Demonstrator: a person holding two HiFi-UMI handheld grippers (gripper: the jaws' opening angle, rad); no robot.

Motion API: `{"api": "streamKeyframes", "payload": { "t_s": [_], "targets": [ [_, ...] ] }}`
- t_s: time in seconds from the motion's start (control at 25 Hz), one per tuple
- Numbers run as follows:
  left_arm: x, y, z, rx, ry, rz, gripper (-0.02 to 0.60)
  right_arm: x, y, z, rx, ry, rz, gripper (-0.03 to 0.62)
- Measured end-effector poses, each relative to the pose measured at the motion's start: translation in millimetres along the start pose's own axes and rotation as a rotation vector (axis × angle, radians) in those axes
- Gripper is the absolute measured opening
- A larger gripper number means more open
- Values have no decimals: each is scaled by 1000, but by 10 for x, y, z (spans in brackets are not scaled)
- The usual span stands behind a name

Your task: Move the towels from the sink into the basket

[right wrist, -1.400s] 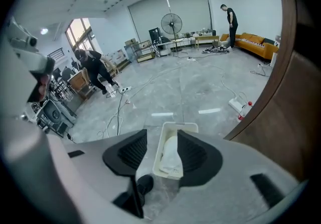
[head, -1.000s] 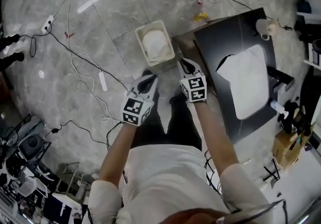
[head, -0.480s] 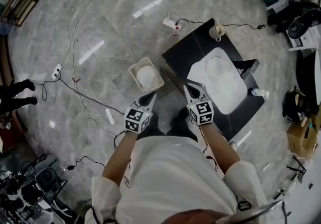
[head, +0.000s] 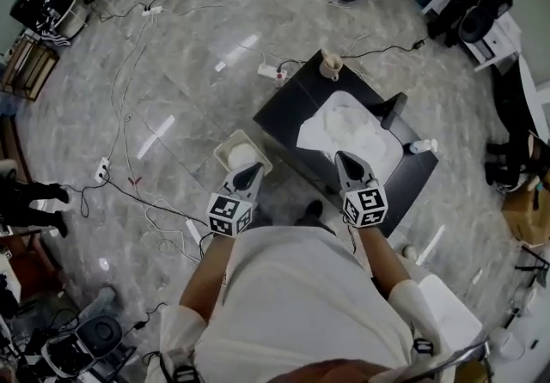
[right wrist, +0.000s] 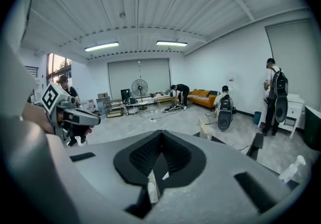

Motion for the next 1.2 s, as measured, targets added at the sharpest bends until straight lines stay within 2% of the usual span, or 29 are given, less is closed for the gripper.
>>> {"api": "streamKeyframes", "payload": {
  "t_s": [0.12,0.28,0.44,0.56,0.72,0.84,1.0,1.2],
  "targets": [
    [0,-202,126,-37,46,38,9,337,-160,100,-1,39,38,0],
    [-22,-419,310,-67,81,87,9,763,-271,218,31,152,78,2],
    [-104,-546,471,-71,90,134,9,1075,-249,344,17,249,132,2],
    [-224,-558,596,-69,107,129,9,1193,-193,449,2,281,140,2],
    [-323,-527,766,-78,136,102,9,1312,-154,541,0,295,122,2],
    [-372,-512,800,-77,137,79,9,1296,-151,576,38,287,78,2],
    [-456,-464,811,-72,130,50,9,1142,-58,694,98,225,-31,2],
    [-639,-358,821,-62,111,8,9,854,233,1110,61,171,-129,38]
  ]
}}
Point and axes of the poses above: the fingertips, and each gripper's own axes: x backward along the fingers, z to its right, y out of its underside, the point moved 10 cm from there along x, backward along the fingers, and after that the axes turned 10 degrees about -y, right-handed, at the moved point
